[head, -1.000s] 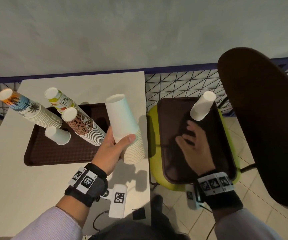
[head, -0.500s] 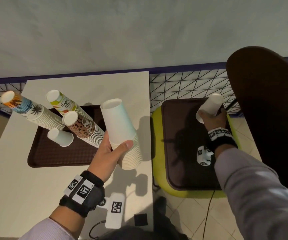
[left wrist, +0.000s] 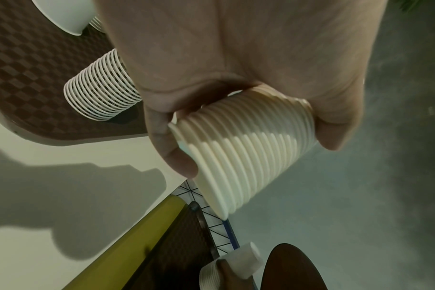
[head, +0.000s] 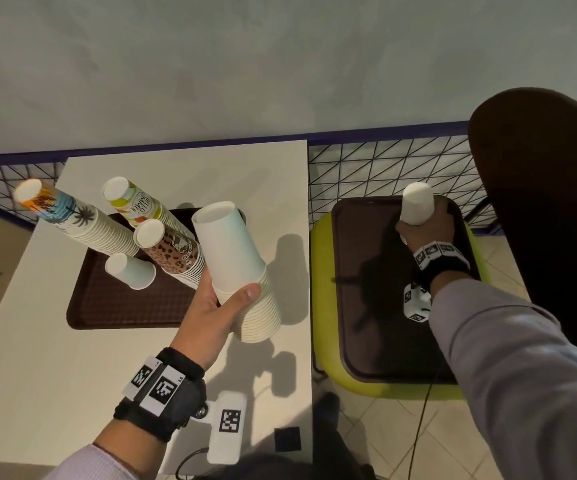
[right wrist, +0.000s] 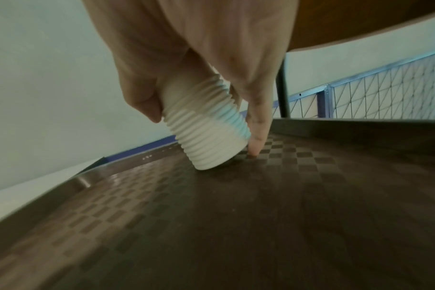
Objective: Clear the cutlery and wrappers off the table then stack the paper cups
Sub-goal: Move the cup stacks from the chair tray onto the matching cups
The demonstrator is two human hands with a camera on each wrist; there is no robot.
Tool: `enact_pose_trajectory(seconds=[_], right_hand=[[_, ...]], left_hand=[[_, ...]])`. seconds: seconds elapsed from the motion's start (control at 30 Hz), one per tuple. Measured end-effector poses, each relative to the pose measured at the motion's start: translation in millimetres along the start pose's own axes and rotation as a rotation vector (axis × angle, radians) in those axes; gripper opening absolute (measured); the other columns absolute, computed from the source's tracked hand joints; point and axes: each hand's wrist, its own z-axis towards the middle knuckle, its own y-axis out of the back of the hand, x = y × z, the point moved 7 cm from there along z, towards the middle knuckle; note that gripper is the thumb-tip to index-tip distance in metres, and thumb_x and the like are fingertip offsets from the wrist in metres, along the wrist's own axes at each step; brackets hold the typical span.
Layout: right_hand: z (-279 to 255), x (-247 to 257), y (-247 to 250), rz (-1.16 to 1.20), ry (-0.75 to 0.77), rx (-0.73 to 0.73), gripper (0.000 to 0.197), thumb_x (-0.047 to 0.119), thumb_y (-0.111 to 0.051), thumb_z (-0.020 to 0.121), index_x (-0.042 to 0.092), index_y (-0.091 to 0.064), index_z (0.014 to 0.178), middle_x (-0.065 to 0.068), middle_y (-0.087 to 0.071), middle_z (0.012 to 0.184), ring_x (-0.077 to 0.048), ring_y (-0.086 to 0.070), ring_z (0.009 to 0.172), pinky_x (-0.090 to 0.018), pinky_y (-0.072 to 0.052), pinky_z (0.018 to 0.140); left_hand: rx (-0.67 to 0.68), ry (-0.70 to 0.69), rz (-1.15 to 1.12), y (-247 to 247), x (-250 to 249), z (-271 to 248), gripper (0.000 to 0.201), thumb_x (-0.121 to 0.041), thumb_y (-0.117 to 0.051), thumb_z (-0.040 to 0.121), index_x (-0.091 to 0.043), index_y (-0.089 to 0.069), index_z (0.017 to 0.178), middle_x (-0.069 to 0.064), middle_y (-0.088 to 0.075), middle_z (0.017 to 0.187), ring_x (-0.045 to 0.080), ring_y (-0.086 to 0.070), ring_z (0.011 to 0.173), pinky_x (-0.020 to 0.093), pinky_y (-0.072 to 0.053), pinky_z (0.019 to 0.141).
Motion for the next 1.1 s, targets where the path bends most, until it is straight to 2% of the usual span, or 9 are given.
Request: enact_pose_trajectory(seconds=[0.1, 0.23, 0.37, 0.5, 0.57, 0.67, 0.83, 0.97, 1.1], right_hand=[[-19, 1, 6, 0.053, 0.002, -0.002, 0.089, 0.029, -0.089, 0.065, 0.026, -0.041, 0.14, -0.013, -0.056, 0.134, -0.04, -0.056, 0.124, -0.05, -0.049, 0.1], [-60, 5, 20, 0.194, 0.057, 0.007, 0.087, 0.017, -0.088, 0.073, 0.016, -0.04, 0.145, -0.011, -0.054, 0.14, -0.031, -0.052, 0.13, -0.032, -0.038, 0.093], [-116, 11, 29, 0.263, 0.111, 0.072, 0.081, 0.016, -0.085, 0.076, 0.015, -0.042, 0.145, 0.003, -0.054, 0.126, -0.015, -0.049, 0.112, -0.029, -0.039, 0.093], [-175, 12, 24, 0.3, 0.157, 0.171, 0.076, 0.018, -0.086, 0.076, 0.023, -0.047, 0.141, 0.009, -0.057, 0.119, -0.013, -0.054, 0.106, -0.028, -0.044, 0.088], [-205, 13, 16, 0.32, 0.173, 0.234, 0.072, 0.019, -0.086, 0.076, 0.029, -0.047, 0.136, 0.013, -0.061, 0.114, -0.008, -0.059, 0.099, -0.026, -0.047, 0.082], [-249, 18, -3, 0.289, 0.2, 0.349, 0.071, 0.025, -0.086, 0.076, 0.035, -0.045, 0.133, 0.021, -0.059, 0.111, 0.003, -0.058, 0.099, -0.021, -0.046, 0.079], [-312, 37, -45, 0.275, 0.232, 0.495, 0.068, 0.027, -0.087, 0.075, 0.036, -0.048, 0.13, 0.016, -0.064, 0.112, -0.005, -0.063, 0.103, -0.019, -0.052, 0.075], [-357, 62, -88, 0.253, 0.244, 0.528, 0.071, 0.028, -0.088, 0.073, 0.038, -0.047, 0.129, 0.018, -0.064, 0.113, -0.002, -0.063, 0.104, -0.019, -0.053, 0.078], [-396, 92, -142, 0.262, 0.251, 0.541, 0.073, 0.051, -0.083, 0.062, 0.036, -0.053, 0.127, 0.018, -0.067, 0.112, -0.002, -0.064, 0.105, -0.023, -0.054, 0.083]], left_hand=[[0.005, -0.002, -0.002, 3, -1, -4, 0.072, -0.06, -0.09, 0.055, -0.052, -0.06, 0.12, -0.005, -0.07, 0.123, 0.019, -0.065, 0.118, 0.055, -0.049, 0.102], [-0.009, 0.009, -0.013, 13, 3, -10, 0.081, -0.066, -0.091, 0.049, -0.052, -0.058, 0.122, -0.006, -0.069, 0.124, 0.019, -0.064, 0.119, 0.055, -0.049, 0.102], [-0.001, 0.004, -0.026, 26, 6, -17, 0.084, -0.058, -0.09, 0.057, -0.044, -0.054, 0.132, -0.002, -0.067, 0.128, 0.023, -0.062, 0.122, 0.057, -0.049, 0.104], [0.019, -0.007, -0.031, 40, 9, -25, 0.077, -0.044, -0.084, 0.064, -0.041, -0.053, 0.134, -0.002, -0.068, 0.129, 0.023, -0.062, 0.123, 0.051, -0.051, 0.1], [0.02, -0.011, -0.026, 51, 10, -30, 0.077, -0.047, -0.087, 0.063, -0.042, -0.054, 0.132, -0.003, -0.068, 0.129, 0.021, -0.063, 0.122, 0.05, -0.05, 0.1], [0.0, -0.002, -0.023, 74, 14, -39, 0.085, -0.063, -0.09, 0.052, -0.048, -0.056, 0.128, -0.003, -0.069, 0.126, 0.022, -0.064, 0.12, 0.048, -0.053, 0.095], [-0.015, 0.006, -0.032, 128, 18, -49, 0.094, -0.068, -0.09, 0.048, -0.049, -0.053, 0.131, -0.003, -0.068, 0.128, 0.024, -0.064, 0.121, 0.055, -0.054, 0.097], [-0.007, 0.009, -0.019, 184, 18, -51, 0.09, -0.059, -0.09, 0.055, -0.045, -0.051, 0.135, 0.0, -0.068, 0.128, 0.03, -0.063, 0.122, 0.065, -0.052, 0.096], [0.023, -0.039, 0.035, 241, 10, -52, 0.072, -0.047, -0.08, 0.065, -0.048, -0.052, 0.132, 0.0, -0.068, 0.122, 0.024, -0.065, 0.114, 0.057, -0.057, 0.089]])
